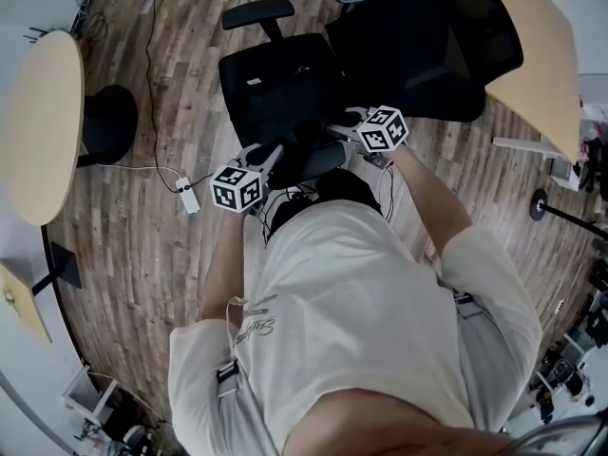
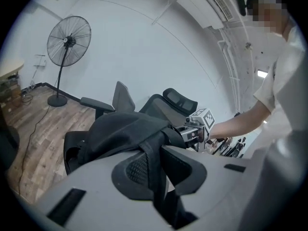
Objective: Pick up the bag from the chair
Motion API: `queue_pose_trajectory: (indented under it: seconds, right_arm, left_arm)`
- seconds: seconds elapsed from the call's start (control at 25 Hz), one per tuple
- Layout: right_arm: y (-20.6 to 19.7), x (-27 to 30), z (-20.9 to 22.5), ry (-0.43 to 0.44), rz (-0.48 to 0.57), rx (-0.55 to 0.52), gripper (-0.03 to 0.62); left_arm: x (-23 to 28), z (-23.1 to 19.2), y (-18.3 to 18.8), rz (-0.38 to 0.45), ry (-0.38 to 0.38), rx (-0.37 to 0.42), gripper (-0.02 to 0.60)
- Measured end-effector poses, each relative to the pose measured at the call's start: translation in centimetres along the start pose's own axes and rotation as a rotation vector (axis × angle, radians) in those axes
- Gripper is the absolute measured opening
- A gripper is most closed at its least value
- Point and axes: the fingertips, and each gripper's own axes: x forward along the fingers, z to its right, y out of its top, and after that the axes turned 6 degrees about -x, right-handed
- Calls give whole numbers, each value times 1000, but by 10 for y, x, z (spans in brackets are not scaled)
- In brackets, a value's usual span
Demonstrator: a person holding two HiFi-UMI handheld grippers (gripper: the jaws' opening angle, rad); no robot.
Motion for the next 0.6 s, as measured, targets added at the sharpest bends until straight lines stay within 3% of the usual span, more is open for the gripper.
queue_pose_trajectory:
  seconds: [0.12, 0.32, 0.6]
  right_arm:
    - [22, 0, -2, 85, 33, -35, 71]
    - [49, -3, -8, 157, 80, -62, 46]
    - [82, -9, -24, 180, 126, -162, 34]
  left_arm:
    - [-3, -6, 11, 32, 20, -66, 60]
    - [-10, -8, 24, 52, 63, -86, 58]
    - [-28, 0, 41, 138, -2, -101, 46]
